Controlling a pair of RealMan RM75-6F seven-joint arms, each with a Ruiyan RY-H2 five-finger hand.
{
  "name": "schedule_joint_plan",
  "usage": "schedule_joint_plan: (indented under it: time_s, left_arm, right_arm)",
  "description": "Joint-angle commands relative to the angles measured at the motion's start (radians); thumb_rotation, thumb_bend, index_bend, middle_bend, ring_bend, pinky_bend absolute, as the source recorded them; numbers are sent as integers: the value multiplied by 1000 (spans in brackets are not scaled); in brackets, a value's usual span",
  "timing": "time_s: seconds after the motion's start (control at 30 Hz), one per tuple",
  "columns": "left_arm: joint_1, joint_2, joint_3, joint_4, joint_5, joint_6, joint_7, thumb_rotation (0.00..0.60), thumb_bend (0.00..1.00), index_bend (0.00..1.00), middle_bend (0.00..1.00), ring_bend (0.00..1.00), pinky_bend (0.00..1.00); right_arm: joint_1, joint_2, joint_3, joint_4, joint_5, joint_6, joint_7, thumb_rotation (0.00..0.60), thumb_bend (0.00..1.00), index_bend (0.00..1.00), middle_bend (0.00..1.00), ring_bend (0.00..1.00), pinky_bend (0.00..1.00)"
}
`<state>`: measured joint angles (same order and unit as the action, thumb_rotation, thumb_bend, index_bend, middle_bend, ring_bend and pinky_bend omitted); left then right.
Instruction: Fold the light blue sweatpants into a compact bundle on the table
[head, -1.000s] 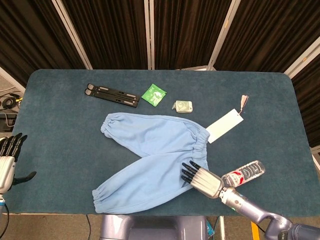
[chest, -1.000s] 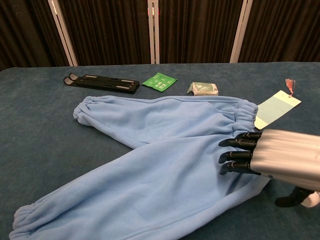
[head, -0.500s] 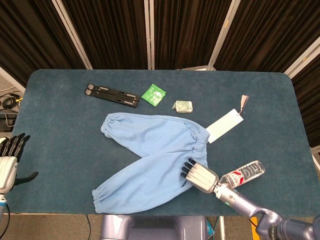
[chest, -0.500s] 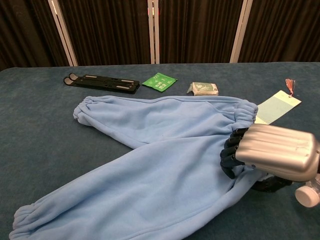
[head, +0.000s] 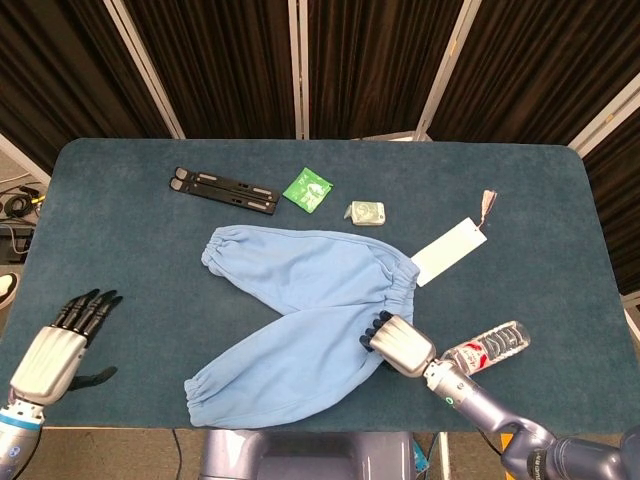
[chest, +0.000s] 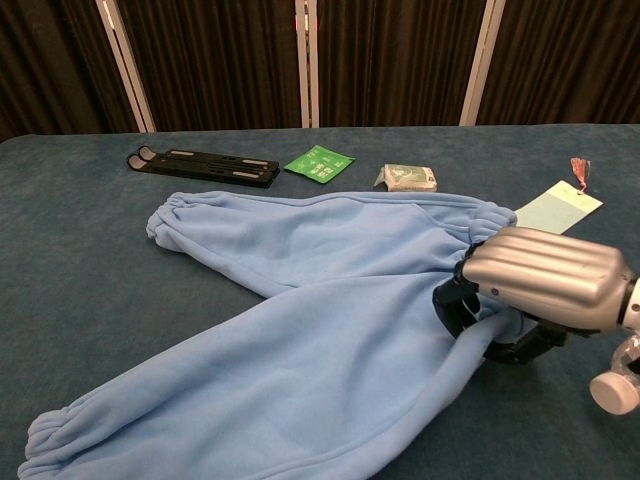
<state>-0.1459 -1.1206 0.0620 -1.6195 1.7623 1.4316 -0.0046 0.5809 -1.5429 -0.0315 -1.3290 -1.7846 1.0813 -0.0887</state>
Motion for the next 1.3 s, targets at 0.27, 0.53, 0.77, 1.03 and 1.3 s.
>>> schedule_joint_plan:
  time_s: [0.27, 0.53, 0.77, 1.03, 1.3]
  left_arm:
    - [-72, -130, 131, 243, 296, 16, -56, 600, 120, 297, 153, 129, 184]
    - [-112, -263, 158, 408, 401, 47, -31, 600, 282, 337, 115, 129, 184]
    - [-164, -332, 175, 472, 431, 3, 6, 600, 287, 266, 89, 129, 204]
    - [-185, -399, 218, 572, 455, 31, -37, 600, 286, 248, 88, 135, 212]
    - [-174, -450, 249, 682, 452, 101, -83, 600, 280, 248, 84, 135, 205]
  right_arm:
    - [2, -5, 29, -66, 86, -32, -7, 600, 425, 702, 612, 516, 398]
    - [2, -2, 39, -91, 129, -36, -25, 600, 471, 702, 615, 519, 398]
    - [4, 7, 40, -102, 147, -35, -33, 600, 479, 702, 616, 520, 398]
    - [4, 12, 41, -103, 163, -31, -35, 600, 480, 703, 617, 521, 398]
    - [5, 12, 47, -109, 174, -19, -25, 600, 480, 704, 620, 523, 398]
